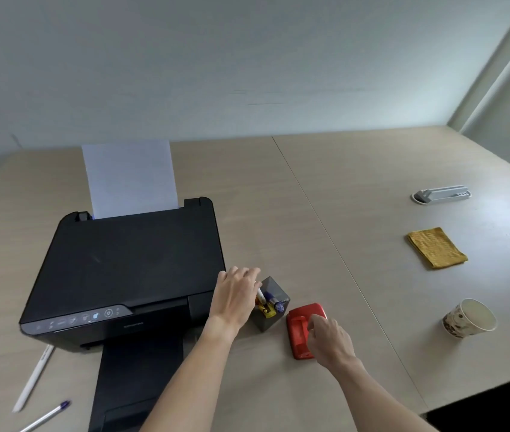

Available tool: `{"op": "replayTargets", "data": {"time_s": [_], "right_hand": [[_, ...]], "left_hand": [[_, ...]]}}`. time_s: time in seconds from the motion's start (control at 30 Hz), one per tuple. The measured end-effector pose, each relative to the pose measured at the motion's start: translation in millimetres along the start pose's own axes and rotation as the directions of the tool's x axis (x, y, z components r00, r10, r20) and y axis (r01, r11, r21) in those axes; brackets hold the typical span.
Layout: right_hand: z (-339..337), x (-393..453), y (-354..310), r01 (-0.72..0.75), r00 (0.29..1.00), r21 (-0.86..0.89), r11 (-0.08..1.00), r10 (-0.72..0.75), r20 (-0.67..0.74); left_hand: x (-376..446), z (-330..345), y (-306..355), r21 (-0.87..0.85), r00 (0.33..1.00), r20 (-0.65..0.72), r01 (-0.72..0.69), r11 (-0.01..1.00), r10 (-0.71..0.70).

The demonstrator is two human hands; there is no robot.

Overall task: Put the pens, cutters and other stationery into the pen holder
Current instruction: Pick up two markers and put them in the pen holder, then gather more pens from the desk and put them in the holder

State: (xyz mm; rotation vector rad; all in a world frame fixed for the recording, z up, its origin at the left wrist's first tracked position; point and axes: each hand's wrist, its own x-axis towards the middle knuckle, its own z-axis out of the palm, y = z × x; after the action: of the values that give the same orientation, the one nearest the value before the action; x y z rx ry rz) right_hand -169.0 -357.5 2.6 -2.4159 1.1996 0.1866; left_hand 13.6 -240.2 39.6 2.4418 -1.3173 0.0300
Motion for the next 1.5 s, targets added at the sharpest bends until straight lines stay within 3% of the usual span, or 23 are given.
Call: {"op": "replayTargets", "data": {"time_s": [0.27,0.4,0.53,0.8,0.93,1.1,1.23,1.37,1.5], "right_hand": [[16,-27,-28,0.000,0.999,-0.016,1.000,-0.001,-0.037],[31,-45,-56,0.033,0.998,0.020,0.999,-0.032,-0.061],[49,-59,-92,0.072,0.997,0.075,0.995,-0.070,-0.022],[101,-88,-201,0.288,0.957,-0.021,0.957,-0.287,0.038],[132,-105,-261,0.414,0.910,-0.050,0.909,-0.411,0.065],[170,-127,-320,0.538,0.840,-0.100,0.837,-0.524,0.139],[196,-142,-349,0.603,0.790,-0.114,0.790,-0.570,0.226],[217,-155,-357,0.732,0.676,-0.245,0.636,-0.631,0.381],[243,-174,-351,0.731,0.680,-0.378,0.568,-0.565,0.467]], "left_hand": [[-34,-21,-33,-0.095,0.984,-0.083,-0.164,0.982,0.157],[-59,-37,-58,-0.160,0.983,-0.108,-0.167,0.973,0.150],[-100,-51,-97,-0.231,0.995,-0.090,-0.074,0.970,0.054],[-194,-68,-194,-0.244,0.979,0.030,0.201,0.949,-0.200],[-244,-74,-247,-0.117,0.930,0.060,0.368,0.922,-0.363],[-302,-85,-299,0.100,0.811,0.164,0.552,0.828,-0.561],[-331,-92,-328,0.165,0.772,0.257,0.557,0.814,-0.581],[-344,-94,-346,0.176,0.760,0.327,0.535,0.827,-0.561],[-348,-95,-348,0.133,0.779,0.286,0.544,0.828,-0.558]]}}
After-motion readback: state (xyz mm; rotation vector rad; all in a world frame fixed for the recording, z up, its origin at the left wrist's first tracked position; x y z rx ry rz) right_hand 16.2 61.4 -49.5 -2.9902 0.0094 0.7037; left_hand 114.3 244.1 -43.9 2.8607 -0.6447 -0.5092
